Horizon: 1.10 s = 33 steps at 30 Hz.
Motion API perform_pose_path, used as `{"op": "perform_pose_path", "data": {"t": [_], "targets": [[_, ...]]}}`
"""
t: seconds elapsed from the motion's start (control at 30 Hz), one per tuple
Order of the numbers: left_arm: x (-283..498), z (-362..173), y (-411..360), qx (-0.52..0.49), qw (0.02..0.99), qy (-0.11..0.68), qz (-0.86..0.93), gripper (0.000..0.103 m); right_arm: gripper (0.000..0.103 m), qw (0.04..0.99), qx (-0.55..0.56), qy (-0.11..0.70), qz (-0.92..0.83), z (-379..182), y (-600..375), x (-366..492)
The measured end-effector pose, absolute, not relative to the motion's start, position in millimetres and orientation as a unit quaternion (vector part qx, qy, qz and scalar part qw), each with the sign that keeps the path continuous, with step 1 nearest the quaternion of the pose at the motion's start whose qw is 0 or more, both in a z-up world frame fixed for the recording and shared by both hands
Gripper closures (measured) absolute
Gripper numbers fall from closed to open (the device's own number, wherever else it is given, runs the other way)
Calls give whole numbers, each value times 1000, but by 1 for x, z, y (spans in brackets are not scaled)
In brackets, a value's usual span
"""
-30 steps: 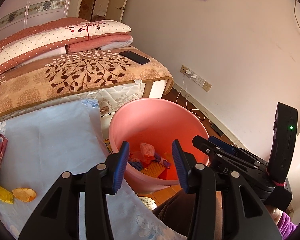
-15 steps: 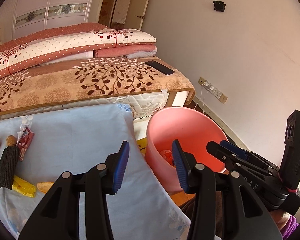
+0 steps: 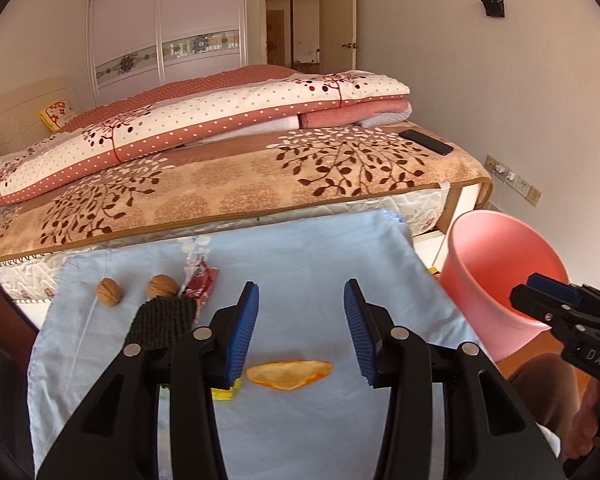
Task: Collect trash
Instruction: 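Move both open grippers back over the bed, then grasp the black foam net with the left gripper while the right grasps the orange peel slice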
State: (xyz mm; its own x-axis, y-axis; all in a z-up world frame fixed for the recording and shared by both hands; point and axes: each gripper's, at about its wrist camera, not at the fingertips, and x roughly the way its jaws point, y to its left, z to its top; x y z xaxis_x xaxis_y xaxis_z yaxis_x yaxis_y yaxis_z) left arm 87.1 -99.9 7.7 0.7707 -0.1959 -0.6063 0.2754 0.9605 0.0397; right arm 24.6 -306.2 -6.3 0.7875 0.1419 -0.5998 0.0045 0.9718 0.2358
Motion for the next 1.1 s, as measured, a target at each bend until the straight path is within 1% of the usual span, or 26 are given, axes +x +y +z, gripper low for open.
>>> {"op": "perform_pose_path", "data": {"t": [0.13, 0.27, 0.53, 0.73, 0.77, 0.8, 0.83, 0.87, 0.93, 1.1], "targets": [[95, -5, -73, 88, 935, 331, -91, 58, 60, 935, 107, 333, 55, -9, -292, 29], [104, -20, -51, 89, 928, 355, -74, 58, 59, 930, 103, 344, 80, -11, -281, 34], [117, -45, -21, 70, 915, 393, -58, 58, 59, 915, 91, 370, 136, -16, -249, 49], [119, -53, 0, 40, 912, 405, -51, 58, 59, 900, 81, 391, 175, -22, -221, 65], [119, -54, 5, 32, 912, 406, -50, 60, 59, 898, 78, 394, 180, -23, -216, 67], [119, -54, 9, 23, 911, 408, -51, 69, 59, 896, 73, 396, 185, -24, -211, 70], [119, -55, 15, 10, 910, 411, -53, 74, 59, 895, 69, 398, 190, -25, -206, 72], [119, -55, 21, -8, 909, 414, -55, 75, 59, 893, 66, 401, 195, -26, -203, 76], [118, -52, 33, -47, 907, 414, -60, 85, 59, 889, 58, 405, 204, -29, -194, 80], [110, -45, 59, -114, 905, 405, -62, 89, 59, 882, 37, 418, 215, -38, -176, 94]]}}
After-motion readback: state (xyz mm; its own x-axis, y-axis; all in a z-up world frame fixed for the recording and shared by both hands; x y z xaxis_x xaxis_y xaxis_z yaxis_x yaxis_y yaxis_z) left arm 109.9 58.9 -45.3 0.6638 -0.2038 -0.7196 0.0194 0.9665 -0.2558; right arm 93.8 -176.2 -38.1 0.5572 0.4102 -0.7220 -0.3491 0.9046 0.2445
